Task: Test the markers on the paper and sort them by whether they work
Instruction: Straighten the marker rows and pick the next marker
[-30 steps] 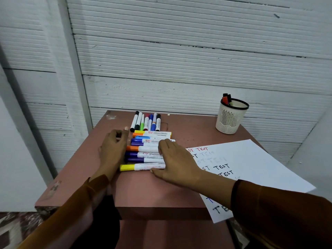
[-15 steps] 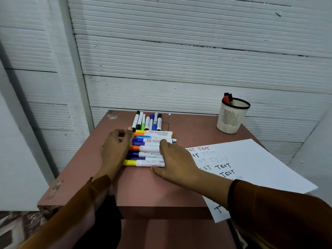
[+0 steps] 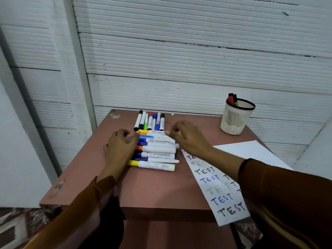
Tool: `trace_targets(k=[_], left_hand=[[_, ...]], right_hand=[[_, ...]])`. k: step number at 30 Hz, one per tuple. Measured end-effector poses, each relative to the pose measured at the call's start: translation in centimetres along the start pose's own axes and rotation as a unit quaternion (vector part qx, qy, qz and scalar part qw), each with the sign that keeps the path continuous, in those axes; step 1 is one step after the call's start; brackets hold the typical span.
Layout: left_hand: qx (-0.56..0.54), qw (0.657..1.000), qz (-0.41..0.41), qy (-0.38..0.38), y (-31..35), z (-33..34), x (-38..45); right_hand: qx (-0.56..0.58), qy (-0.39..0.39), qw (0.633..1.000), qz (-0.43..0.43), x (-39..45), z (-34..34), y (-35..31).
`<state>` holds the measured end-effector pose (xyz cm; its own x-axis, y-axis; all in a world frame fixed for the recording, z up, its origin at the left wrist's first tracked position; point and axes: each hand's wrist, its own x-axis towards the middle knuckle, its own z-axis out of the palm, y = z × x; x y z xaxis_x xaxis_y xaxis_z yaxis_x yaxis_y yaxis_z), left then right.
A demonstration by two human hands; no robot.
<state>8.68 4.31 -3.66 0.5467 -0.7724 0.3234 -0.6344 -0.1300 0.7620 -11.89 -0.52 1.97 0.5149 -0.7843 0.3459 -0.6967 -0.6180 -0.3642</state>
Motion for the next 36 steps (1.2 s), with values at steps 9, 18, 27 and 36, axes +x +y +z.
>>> trace_targets(k=[9,18,27,36], left_hand=[[0.018,1.000,0.008,-0.006,-0.2,0.1,0.0],[0.002,1.000,0.005,-0.002,-0.1,0.1,0.1],[0.008,1.000,0.004,0.006,-0.1,0.2,0.1],[-0.004,1.000,0.007,0.017,-0.3,0.2,0.3]], right_hand=[[-0.006,-0.126,0.984,0.127,5.2,2.0,0.5],[-0.026,-0.154,0.970,0.185,6.5,3.3,1.1],[-0.043,-0.138,0.967,0.209,6.2,3.4,2.2],[0.084,0.043,0.966,0.242,4.6,2.1,4.5]])
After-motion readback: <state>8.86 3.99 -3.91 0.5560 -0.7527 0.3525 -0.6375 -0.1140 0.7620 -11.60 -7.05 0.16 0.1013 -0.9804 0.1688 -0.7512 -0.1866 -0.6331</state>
